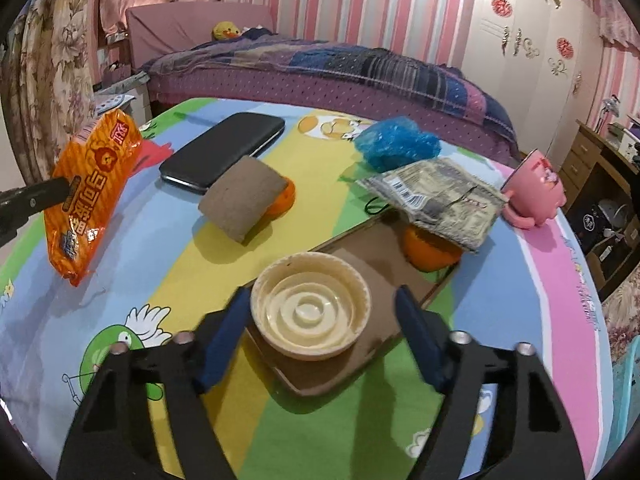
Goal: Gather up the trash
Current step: 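Lift the snack bag with the left tool while the right tool grasps the white round container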
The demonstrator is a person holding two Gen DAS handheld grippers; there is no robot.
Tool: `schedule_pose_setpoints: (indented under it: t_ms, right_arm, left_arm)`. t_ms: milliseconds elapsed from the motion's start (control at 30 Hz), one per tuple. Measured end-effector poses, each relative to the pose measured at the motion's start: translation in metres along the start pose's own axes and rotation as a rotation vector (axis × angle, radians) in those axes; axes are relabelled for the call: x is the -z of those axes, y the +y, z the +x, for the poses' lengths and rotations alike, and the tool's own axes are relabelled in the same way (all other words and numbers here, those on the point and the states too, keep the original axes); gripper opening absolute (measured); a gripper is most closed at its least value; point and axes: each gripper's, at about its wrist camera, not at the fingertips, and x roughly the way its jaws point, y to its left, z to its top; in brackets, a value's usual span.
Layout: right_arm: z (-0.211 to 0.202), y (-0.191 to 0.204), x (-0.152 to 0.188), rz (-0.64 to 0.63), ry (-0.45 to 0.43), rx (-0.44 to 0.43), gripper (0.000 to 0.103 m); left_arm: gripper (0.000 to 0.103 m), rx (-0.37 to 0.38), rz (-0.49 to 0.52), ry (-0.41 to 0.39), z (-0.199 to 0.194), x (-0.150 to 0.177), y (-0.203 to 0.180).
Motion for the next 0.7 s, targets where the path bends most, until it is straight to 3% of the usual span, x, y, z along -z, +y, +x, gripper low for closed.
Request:
schedule_pose_setpoints:
  t_ms: [233,467,700]
  right_arm:
    - [-0.018,-0.011,0.001,0.022,-0.063,0.007,0.061]
    - [-0.068,-0.062,0.007,0.076,-0.136,0.061,0.061]
    - [-0.123,-0.136,0.030,0.195,-0.193,0.138,0.061]
  left_arm:
    - [0.000,0.004,-0.009,-0.008,-0.005,-0.001,-0.002]
    - [0.000,0.051,-0.014,-0.019,-0.015,-0.004,-0.013]
    - [0.000,0.182,0.011,-0.036,-0.036,-0.011,-0.058]
